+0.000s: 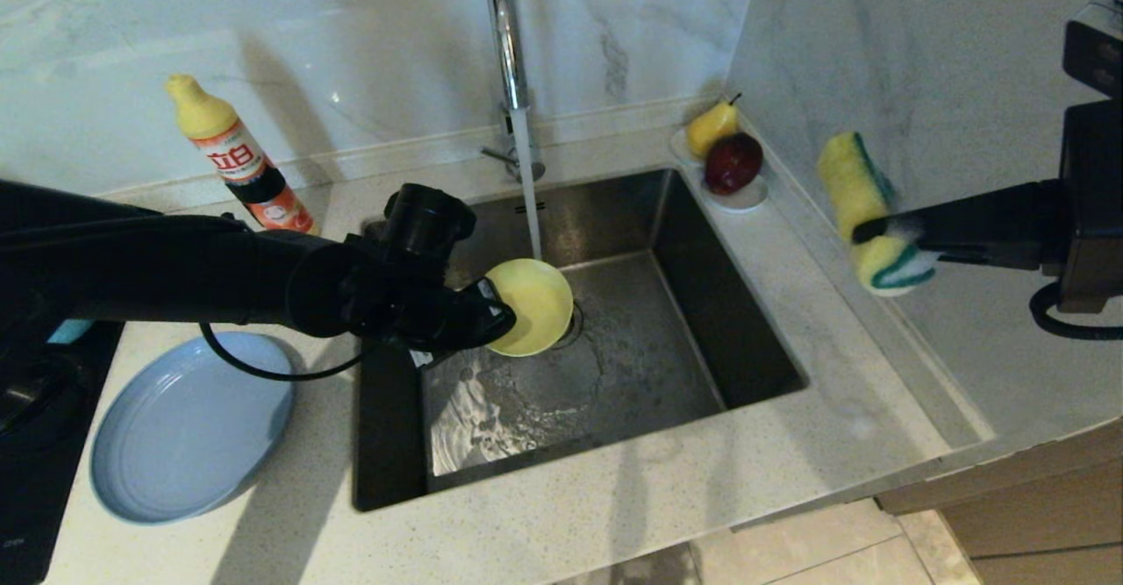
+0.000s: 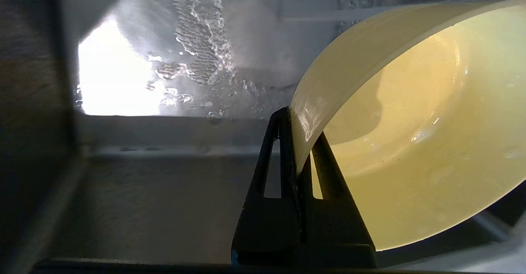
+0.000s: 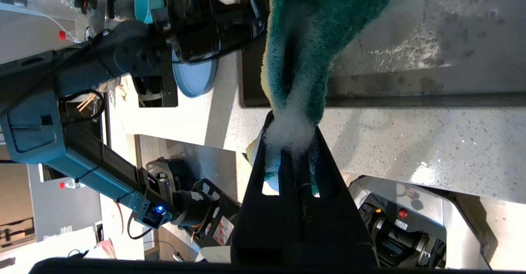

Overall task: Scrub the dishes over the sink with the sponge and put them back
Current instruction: Rinse the bowl

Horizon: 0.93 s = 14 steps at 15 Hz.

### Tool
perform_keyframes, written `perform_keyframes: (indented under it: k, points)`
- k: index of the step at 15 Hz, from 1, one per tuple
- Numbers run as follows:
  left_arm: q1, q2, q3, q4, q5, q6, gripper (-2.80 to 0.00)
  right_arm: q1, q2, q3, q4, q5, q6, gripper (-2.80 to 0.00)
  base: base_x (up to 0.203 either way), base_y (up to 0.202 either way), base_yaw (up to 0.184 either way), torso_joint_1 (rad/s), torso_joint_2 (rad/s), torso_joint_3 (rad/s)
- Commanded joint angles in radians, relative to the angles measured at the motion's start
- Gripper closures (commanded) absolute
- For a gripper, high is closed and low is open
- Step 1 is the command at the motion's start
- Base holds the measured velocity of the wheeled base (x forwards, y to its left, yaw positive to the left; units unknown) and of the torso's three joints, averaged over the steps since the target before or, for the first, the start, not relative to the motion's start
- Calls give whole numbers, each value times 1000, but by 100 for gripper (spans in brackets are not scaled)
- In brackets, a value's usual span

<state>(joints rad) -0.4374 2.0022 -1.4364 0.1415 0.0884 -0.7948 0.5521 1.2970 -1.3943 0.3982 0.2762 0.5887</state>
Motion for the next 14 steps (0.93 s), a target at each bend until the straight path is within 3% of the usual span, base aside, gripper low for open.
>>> perform_keyframes:
  k: [1,4,7,14]
  points:
    - [15,83,-105,34,-5,-39,0,-4,-19,54,-37,3,8,0,0,0,0,0,0,0]
    - [24,145,-210,107,-15,-97,0,-12,-30,102,-87,22,23,0,0,0,0,0,0,0]
    - [37,162,-266,116,-33,-103,0,-24,-55,124,-94,26,25,0,0,0,0,0,0,0]
    - [38,60,-186,162,-26,-96,0,-71,-125,159,-122,37,42,0,0,0,0,0,0,0]
